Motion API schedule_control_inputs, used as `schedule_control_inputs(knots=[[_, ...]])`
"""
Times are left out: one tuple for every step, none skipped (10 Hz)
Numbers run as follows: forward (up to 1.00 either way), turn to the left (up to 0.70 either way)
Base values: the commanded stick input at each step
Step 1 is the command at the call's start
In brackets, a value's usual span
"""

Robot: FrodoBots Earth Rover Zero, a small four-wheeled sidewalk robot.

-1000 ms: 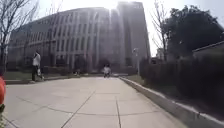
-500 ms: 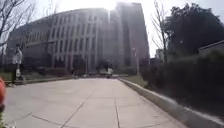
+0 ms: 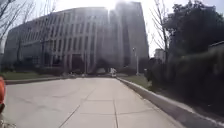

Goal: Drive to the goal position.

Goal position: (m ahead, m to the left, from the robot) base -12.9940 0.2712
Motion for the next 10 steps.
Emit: schedule_control_inputs(knots=[[0.7, 0.35], [0.7, 0.35], [0.7, 0.35], [0.7, 0.35], [0.7, 0.35], [0.7, 0.35], [0.7, 0.35], [0.7, 0.35], [0.7, 0.35], [0.7, 0.35]])
